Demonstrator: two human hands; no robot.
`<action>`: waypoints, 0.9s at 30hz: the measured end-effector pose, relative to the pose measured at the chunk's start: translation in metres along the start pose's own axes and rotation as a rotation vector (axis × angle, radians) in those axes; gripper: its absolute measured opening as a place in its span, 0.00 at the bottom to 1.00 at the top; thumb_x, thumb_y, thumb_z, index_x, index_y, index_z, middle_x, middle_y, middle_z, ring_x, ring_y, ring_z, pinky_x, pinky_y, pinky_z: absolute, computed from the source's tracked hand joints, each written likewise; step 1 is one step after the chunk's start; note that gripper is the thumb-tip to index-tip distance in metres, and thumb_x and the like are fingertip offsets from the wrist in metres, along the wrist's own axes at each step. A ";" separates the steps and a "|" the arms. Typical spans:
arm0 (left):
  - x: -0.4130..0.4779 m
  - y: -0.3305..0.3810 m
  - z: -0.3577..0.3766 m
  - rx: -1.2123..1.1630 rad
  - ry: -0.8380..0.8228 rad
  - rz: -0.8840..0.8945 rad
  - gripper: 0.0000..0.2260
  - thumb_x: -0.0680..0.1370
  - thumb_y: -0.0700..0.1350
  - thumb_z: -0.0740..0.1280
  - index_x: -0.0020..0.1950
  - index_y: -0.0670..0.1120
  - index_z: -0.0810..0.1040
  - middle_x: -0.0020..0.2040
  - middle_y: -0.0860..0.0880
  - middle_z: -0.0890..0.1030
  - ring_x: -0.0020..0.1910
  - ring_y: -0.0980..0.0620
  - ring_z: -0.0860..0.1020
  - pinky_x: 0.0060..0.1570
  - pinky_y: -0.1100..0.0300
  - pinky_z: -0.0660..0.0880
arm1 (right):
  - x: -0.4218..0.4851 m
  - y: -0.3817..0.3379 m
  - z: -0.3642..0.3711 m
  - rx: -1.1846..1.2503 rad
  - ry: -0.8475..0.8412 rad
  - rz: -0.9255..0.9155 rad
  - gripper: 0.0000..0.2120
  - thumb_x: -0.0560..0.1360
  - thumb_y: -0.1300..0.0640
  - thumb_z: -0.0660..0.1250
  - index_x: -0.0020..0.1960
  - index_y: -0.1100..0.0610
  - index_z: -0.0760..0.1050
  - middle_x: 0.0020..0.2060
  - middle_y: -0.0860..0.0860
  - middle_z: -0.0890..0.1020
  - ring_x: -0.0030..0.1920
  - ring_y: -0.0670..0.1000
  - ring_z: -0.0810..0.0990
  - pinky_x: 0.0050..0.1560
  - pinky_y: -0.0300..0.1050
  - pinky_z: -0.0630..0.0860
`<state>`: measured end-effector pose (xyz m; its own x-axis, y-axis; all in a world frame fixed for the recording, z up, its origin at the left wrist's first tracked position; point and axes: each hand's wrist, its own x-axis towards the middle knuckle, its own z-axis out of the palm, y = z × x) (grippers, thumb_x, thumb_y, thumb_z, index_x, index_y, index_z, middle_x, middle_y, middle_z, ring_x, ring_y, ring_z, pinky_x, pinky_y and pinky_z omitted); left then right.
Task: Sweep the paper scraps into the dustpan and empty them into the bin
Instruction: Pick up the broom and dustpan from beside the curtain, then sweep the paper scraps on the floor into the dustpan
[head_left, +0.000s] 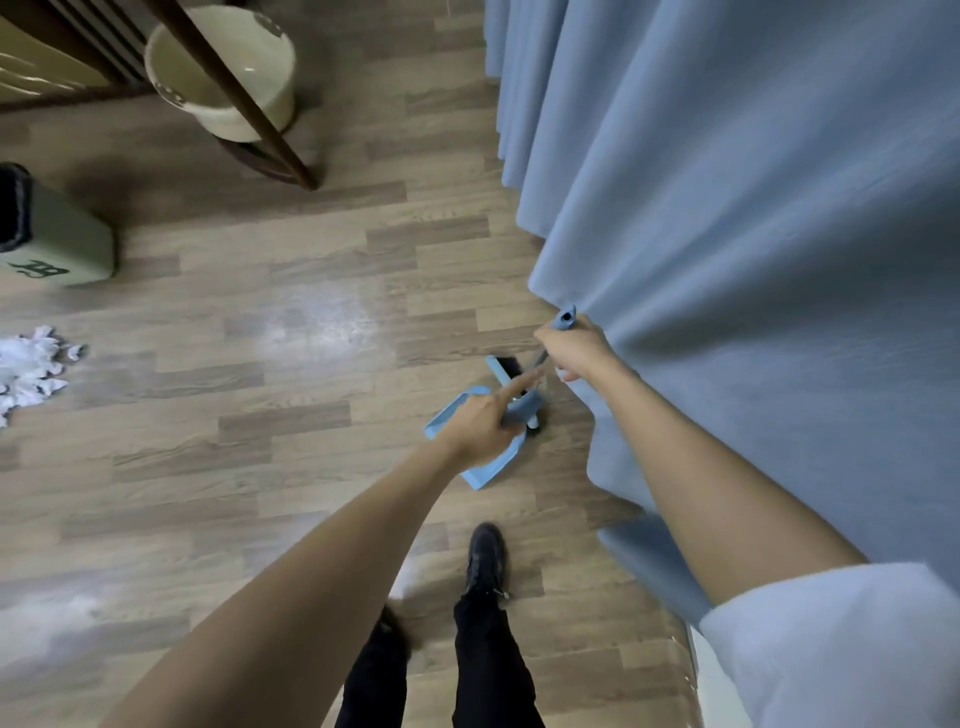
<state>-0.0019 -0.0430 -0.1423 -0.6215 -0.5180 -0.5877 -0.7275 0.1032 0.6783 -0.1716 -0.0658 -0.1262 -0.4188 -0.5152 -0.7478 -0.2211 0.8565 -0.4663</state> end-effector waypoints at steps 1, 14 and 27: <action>-0.005 0.000 -0.004 0.062 -0.025 0.016 0.29 0.79 0.37 0.61 0.78 0.55 0.61 0.39 0.34 0.80 0.35 0.37 0.78 0.39 0.46 0.74 | -0.006 -0.002 0.000 -0.007 -0.022 0.017 0.16 0.72 0.51 0.65 0.53 0.62 0.77 0.40 0.54 0.79 0.38 0.53 0.79 0.47 0.53 0.84; -0.167 -0.038 -0.153 0.161 0.264 -0.309 0.22 0.78 0.34 0.60 0.72 0.43 0.70 0.64 0.36 0.76 0.62 0.38 0.74 0.56 0.50 0.73 | -0.147 -0.155 0.065 0.173 -0.463 -0.076 0.22 0.80 0.42 0.56 0.60 0.60 0.72 0.53 0.56 0.83 0.37 0.62 0.85 0.46 0.49 0.80; -0.371 -0.170 -0.235 0.947 0.450 -0.355 0.10 0.76 0.43 0.64 0.56 0.46 0.79 0.55 0.44 0.76 0.54 0.43 0.75 0.45 0.54 0.67 | -0.266 -0.292 0.221 -0.547 -0.610 -0.066 0.12 0.82 0.65 0.53 0.44 0.67 0.71 0.28 0.65 0.81 0.22 0.59 0.82 0.36 0.50 0.84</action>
<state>0.4213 -0.0682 0.0641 -0.3103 -0.8886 -0.3378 -0.8913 0.3955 -0.2216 0.1991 -0.1850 0.1045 0.1274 -0.3555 -0.9260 -0.6924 0.6366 -0.3396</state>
